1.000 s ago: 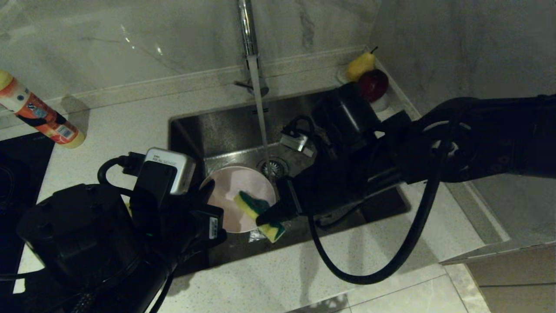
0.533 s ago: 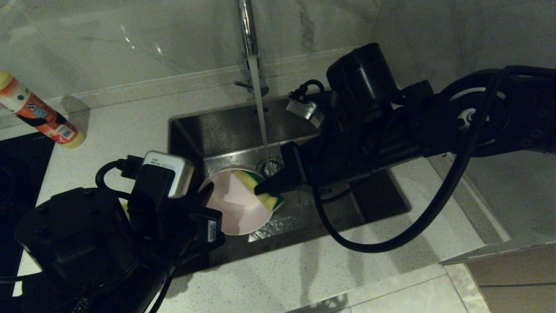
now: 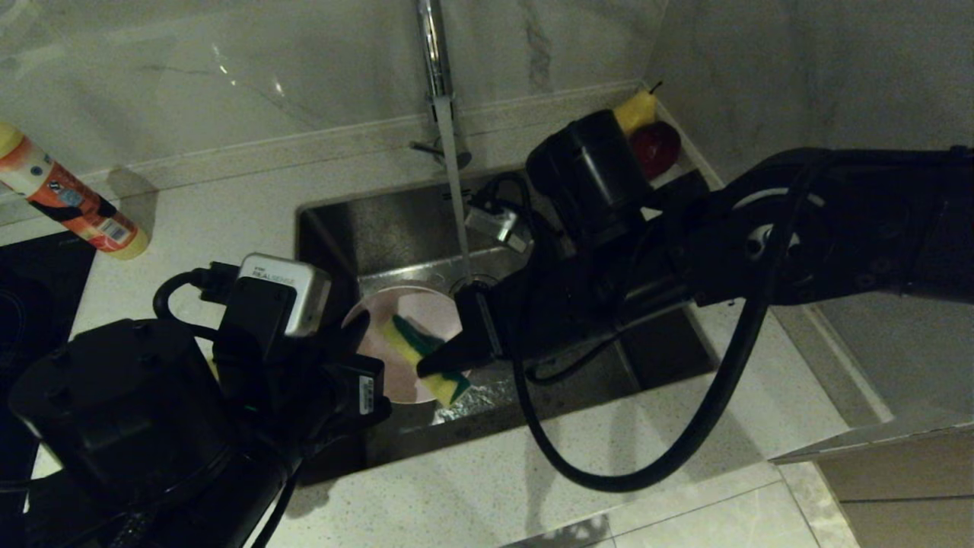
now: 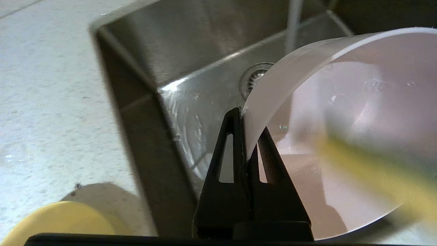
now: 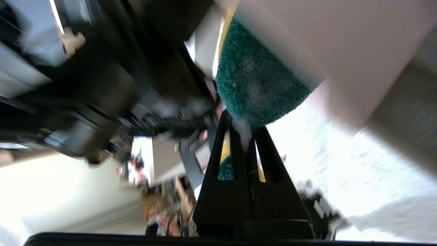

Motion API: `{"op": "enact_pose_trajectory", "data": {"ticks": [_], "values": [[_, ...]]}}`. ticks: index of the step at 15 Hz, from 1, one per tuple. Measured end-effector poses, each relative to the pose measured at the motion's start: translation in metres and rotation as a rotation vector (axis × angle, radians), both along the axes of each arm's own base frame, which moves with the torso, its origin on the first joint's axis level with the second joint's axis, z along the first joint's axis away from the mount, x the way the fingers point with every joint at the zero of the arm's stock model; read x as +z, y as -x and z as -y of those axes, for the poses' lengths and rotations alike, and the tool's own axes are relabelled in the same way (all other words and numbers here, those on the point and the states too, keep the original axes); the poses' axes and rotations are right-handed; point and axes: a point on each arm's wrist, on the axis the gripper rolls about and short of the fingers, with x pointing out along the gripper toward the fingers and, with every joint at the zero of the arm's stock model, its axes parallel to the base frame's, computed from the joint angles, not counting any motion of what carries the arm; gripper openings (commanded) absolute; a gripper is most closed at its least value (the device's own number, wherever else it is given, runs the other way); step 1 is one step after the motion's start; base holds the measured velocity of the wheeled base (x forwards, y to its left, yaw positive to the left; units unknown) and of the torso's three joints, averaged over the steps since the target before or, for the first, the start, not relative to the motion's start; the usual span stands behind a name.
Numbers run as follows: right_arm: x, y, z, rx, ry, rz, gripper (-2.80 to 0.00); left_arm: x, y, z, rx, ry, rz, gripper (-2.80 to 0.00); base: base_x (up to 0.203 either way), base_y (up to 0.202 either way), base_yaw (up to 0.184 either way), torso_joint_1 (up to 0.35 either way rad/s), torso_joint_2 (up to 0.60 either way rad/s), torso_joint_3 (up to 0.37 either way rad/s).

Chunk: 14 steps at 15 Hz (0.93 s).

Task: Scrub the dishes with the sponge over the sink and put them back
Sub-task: Wipe the bowl

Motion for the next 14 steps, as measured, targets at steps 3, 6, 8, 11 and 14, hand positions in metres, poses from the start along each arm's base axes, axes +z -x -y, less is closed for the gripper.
{"op": "enact_pose_trajectory", "data": {"ticks": [3, 6, 8, 11, 14], "values": [[-0.017, 0.008, -0.011, 0.033, 0.042, -0.034, -2.8, 0.003, -0.002, -0.006, 0.022, 0.008, 0.009, -2.8, 0.0, 0.0, 0.0, 0.0, 0.0, 0.0], [-0.025, 0.008, -0.013, 0.034, 0.062, -0.047, -2.8, 0.003, -0.002, -0.009, 0.027, 0.01, 0.011, -2.8, 0.0, 0.0, 0.0, 0.0, 0.0, 0.0], [-0.029, 0.001, -0.008, 0.008, 0.074, -0.051, -2.8, 0.002, -0.001, -0.01, 0.029, 0.022, 0.005, -2.8, 0.0, 0.0, 0.0, 0.0, 0.0, 0.0], [-0.025, -0.007, -0.002, -0.019, 0.063, -0.043, -2.8, -0.001, 0.0, -0.012, 0.028, 0.022, -0.003, -2.8, 0.0, 0.0, 0.0, 0.0, 0.0, 0.0], [-0.006, -0.01, -0.001, -0.028, 0.014, 0.002, -2.8, -0.003, 0.001, -0.012, 0.03, 0.016, -0.01, -2.8, 0.0, 0.0, 0.0, 0.0, 0.0, 0.0]]}}
